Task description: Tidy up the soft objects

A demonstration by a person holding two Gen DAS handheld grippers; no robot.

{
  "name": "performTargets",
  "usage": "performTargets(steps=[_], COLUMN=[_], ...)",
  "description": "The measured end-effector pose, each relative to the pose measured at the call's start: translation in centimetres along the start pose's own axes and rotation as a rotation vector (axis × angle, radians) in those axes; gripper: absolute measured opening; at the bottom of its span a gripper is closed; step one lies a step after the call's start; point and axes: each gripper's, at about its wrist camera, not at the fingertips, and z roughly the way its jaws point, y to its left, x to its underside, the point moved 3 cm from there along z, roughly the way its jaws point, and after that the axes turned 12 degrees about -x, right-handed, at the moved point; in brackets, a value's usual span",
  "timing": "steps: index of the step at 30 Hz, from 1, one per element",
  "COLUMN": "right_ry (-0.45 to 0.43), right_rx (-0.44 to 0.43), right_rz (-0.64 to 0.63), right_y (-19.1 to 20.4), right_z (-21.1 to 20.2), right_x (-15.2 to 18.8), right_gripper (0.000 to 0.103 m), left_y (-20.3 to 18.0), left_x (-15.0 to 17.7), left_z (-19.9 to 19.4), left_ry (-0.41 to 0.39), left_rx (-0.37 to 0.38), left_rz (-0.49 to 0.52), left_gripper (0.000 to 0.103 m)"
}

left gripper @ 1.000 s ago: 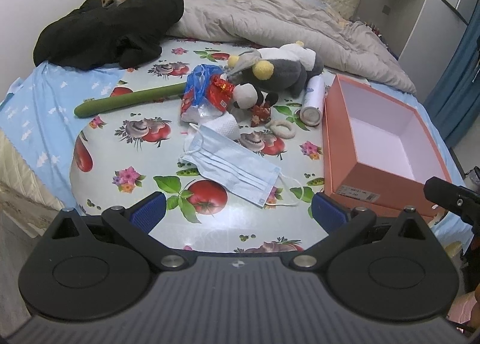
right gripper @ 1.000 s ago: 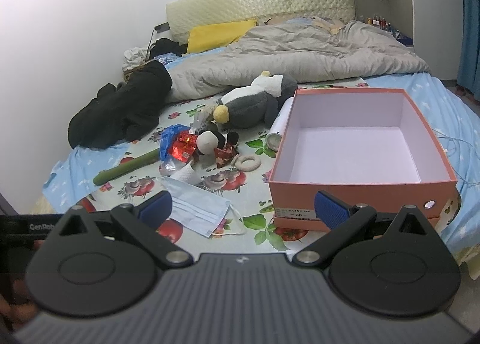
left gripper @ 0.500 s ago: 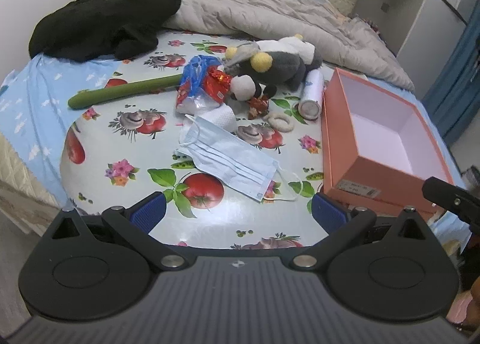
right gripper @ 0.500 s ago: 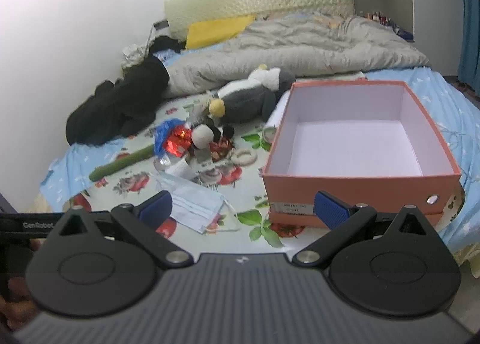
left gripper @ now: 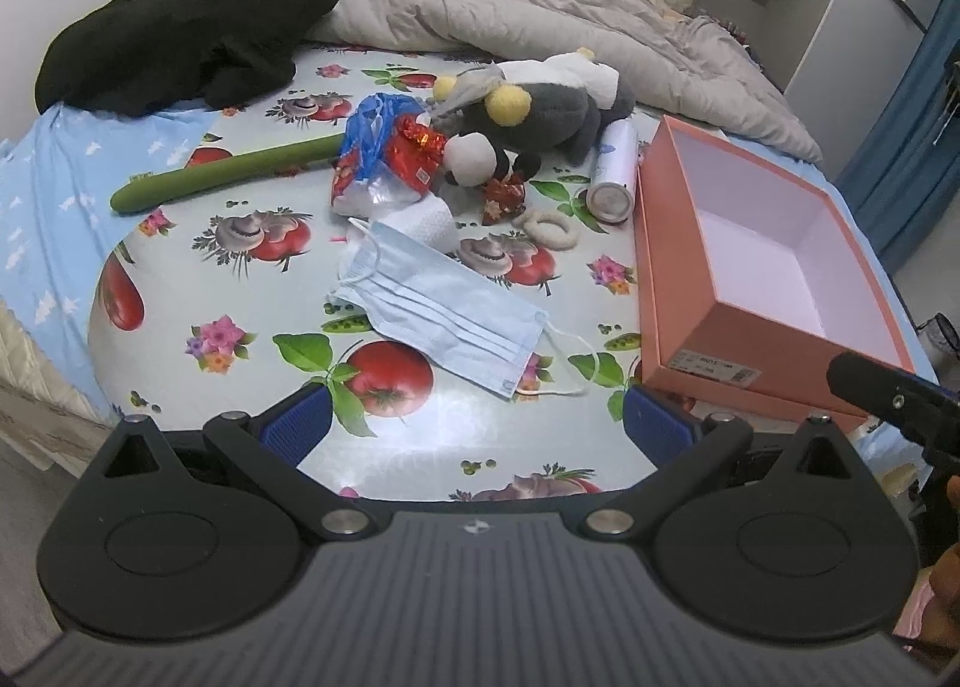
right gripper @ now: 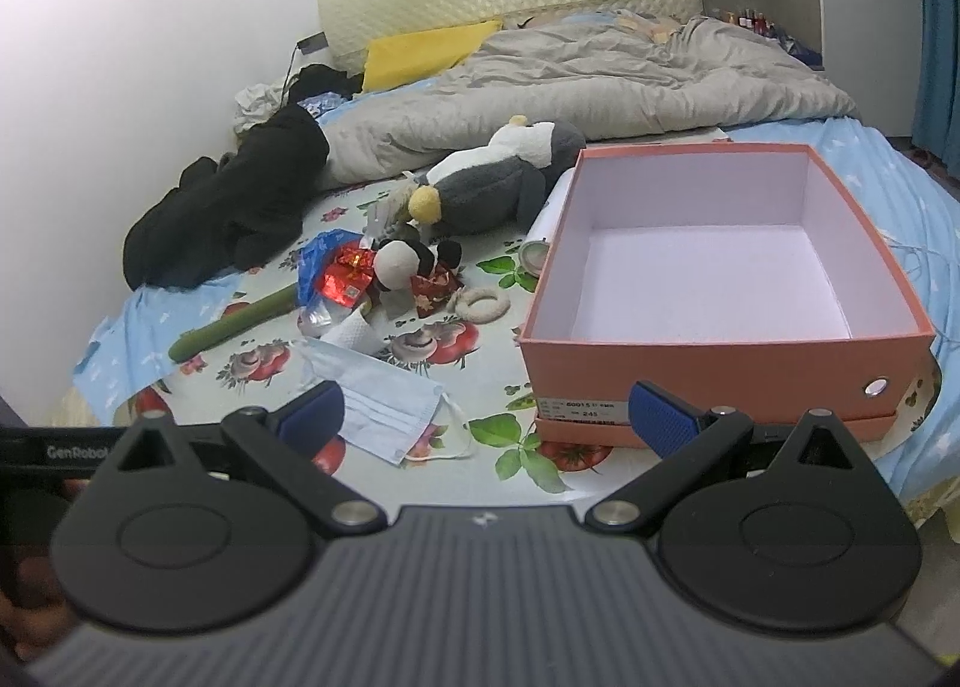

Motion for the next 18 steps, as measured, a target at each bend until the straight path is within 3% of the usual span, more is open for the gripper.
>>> performTargets(steps=[18], right_ry=[0.005], right_rx=[-0.004], right_rz=[-0.002], right_y=[1.6], right_z=[3.7], right_x=[-0.4], right_gripper=[0.103], left_y=[3.2], left_x=[-0.5], left_z=[2.5], left_ry=[0.053], left_rx=[0.022], left_rz=[-0.024], left_gripper=[0.103])
